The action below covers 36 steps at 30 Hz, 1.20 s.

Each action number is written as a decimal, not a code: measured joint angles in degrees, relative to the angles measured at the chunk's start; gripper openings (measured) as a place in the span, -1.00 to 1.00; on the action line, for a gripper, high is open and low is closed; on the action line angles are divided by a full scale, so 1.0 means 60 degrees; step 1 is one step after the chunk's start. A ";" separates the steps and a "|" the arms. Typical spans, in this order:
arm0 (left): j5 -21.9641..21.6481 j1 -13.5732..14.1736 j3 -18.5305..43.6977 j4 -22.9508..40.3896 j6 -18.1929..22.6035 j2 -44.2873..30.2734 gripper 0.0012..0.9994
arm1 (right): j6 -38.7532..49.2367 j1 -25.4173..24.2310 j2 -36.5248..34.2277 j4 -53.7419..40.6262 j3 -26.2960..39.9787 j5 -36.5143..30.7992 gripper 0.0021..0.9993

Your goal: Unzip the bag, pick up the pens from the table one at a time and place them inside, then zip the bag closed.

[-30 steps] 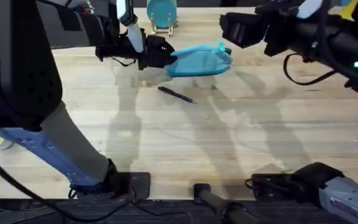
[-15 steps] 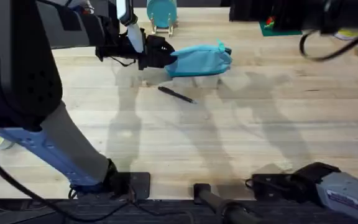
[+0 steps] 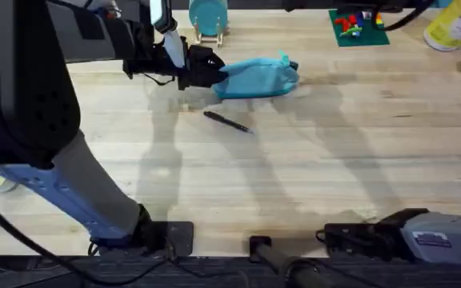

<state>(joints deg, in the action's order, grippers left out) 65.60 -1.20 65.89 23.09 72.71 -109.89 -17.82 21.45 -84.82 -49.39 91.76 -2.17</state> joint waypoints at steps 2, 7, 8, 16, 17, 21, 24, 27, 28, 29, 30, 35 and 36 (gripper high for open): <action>0.0000 0.0001 0.0000 0.0000 -0.0001 0.0000 -0.92 | 0.0000 0.0000 -0.0004 -0.0004 0.0002 0.0000 1.00; 0.0000 0.0001 0.0000 0.0000 -0.0001 0.0000 -0.92 | 0.0000 0.0000 -0.0061 -0.0032 0.0005 0.0003 0.99; 0.0000 0.0001 0.0000 0.0000 -0.0001 0.0000 -0.92 | 0.0000 0.0000 -0.0112 -0.0033 0.0013 0.0000 0.99; 0.0000 0.0001 0.0000 0.0000 -0.0001 0.0000 -0.92 | 0.0000 0.0000 -0.0982 -0.0029 0.0020 -0.0038 1.00; 0.0000 0.0000 0.0000 0.0000 -0.0001 0.0000 -0.92 | 0.0000 0.0000 -0.1125 -0.0026 0.0020 -0.0085 0.99; 0.0000 0.0001 0.0000 0.0000 -0.0001 0.0000 -0.92 | -0.0033 0.0000 -0.1720 -0.0021 0.0020 -0.0315 0.99; 0.0000 0.0001 0.0000 0.0000 -0.0001 0.0000 -0.92 | -0.0073 0.0000 -0.2398 0.0095 0.0020 -0.0469 1.00; 0.0000 0.0001 0.0000 0.0000 -0.0001 0.0000 -0.92 | -0.0148 0.0000 -0.2809 0.0240 0.0020 -0.0495 0.99; -0.0003 0.0001 0.0000 0.0000 -0.0001 0.0003 -0.92 | -0.0177 0.0000 -0.2918 0.0283 0.0020 -0.0495 0.99; 0.0000 0.0001 0.0000 0.0000 0.0002 0.0000 -0.92 | -0.0205 0.0000 -0.3045 0.0355 0.0020 -0.0495 0.99; 0.0000 0.0001 0.0000 0.0000 -0.0001 0.0000 -0.92 | -0.0219 0.0000 -0.3137 0.0406 0.0020 -0.0495 0.99; 0.0000 0.0001 0.0000 0.0000 -0.0001 0.0000 -0.92 | -0.0313 0.0000 -0.3507 0.0633 0.0020 -0.0495 1.00; 0.0000 0.0001 0.0000 0.0000 -0.0001 0.0000 -0.92 | -0.0321 0.0000 -0.3568 0.0666 0.0020 -0.0498 1.00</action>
<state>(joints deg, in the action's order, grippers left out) 65.60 -1.19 65.89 23.09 72.71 -109.89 -19.75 21.45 -106.22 -45.39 91.88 -5.16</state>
